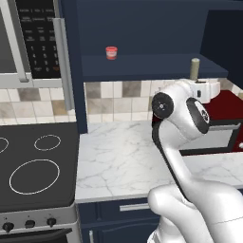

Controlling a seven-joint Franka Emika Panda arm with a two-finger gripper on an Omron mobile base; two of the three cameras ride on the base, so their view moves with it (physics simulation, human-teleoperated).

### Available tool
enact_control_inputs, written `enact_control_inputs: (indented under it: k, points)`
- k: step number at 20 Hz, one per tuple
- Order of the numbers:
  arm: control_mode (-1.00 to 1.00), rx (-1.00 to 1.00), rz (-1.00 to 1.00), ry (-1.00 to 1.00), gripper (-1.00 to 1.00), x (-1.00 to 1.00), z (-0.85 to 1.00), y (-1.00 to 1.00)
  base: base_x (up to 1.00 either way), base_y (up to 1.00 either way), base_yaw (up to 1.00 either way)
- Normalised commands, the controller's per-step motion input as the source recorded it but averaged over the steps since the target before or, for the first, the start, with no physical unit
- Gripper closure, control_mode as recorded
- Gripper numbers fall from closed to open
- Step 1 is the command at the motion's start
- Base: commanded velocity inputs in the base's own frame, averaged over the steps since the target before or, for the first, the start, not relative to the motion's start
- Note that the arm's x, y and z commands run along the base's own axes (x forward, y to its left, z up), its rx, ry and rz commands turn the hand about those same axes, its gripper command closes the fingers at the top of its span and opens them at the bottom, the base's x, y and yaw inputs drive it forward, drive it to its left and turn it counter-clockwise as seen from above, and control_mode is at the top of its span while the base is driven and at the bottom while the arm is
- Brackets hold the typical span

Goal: Pick the candle and candle from the dining table and place them in the open cabinet. Close the cabinet after placing the objects.

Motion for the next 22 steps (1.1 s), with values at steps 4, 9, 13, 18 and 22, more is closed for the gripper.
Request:
enact_control_inputs:
  k: [4,9,13,18,22]
  points:
    - [-1.00,0.04,0.18,0.07,1.00,0.08,0.28,0.00,0.00,0.00,0.00]
    - [-1.00,0.04,0.15,0.04,1.00,0.21,0.23,0.01,0.00,0.00,0.00]
    - [-1.00,0.04,0.13,0.01,1.00,0.27,0.11,0.01,0.00,0.00,0.00]
    - [-1.00,0.04,0.11,0.03,1.00,0.37,0.01,0.00,0.00,0.00,0.00]
    - [-1.00,0.04,0.10,0.01,1.00,0.40,0.02,0.00,0.00,0.00,0.00]
